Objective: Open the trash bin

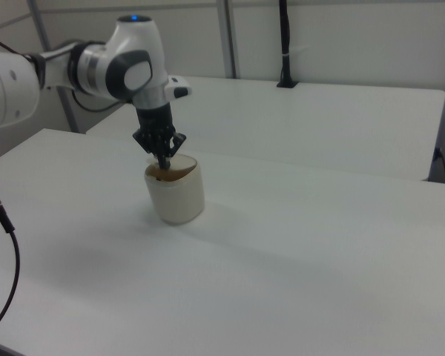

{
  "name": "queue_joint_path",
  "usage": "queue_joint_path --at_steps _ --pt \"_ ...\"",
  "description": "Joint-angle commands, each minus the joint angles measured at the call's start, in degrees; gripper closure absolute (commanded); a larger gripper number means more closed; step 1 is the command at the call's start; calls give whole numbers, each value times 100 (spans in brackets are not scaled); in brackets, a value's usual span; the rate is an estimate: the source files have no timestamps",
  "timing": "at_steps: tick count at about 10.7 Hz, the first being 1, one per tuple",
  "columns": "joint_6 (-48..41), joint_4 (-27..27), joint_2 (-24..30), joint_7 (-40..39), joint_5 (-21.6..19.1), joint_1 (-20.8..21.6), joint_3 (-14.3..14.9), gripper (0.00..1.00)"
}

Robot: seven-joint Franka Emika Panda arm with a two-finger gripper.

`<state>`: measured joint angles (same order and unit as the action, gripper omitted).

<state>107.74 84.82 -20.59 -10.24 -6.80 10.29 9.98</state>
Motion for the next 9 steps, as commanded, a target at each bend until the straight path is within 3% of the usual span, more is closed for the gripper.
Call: queue_joint_path --at_steps 1,2,5,9 --pt "-1024 193 827 30 21 -229 39 35" --pt "-1270 193 1011 48 21 -343 48 0" --pt "-2088 167 1504 57 600 -388 92 0" --pt "-2187 88 1593 -57 663 -528 171 0"
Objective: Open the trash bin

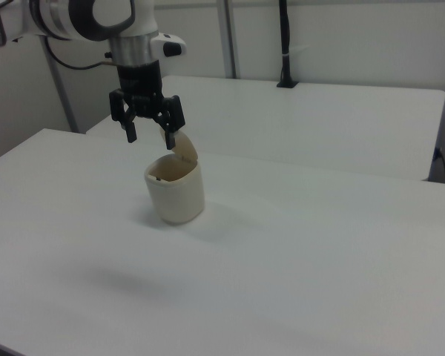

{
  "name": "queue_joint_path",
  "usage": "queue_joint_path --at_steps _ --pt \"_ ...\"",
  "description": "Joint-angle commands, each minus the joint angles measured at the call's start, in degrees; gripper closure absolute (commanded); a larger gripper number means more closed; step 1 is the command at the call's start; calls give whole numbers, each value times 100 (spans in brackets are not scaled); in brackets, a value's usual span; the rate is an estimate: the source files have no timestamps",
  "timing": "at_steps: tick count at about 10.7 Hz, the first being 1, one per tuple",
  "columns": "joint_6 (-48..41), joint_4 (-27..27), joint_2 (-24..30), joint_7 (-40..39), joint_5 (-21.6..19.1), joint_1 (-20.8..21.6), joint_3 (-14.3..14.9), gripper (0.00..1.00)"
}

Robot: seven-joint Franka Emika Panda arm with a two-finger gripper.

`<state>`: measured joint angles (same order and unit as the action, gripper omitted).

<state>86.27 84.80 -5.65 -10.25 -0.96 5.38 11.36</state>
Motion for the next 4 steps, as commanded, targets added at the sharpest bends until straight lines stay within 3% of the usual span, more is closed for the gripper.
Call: queue_joint_path --at_steps 1,4 --pt "-49 81 99 -231 69 -98 24 0" --pt "-49 63 99 -408 34 -117 33 0"
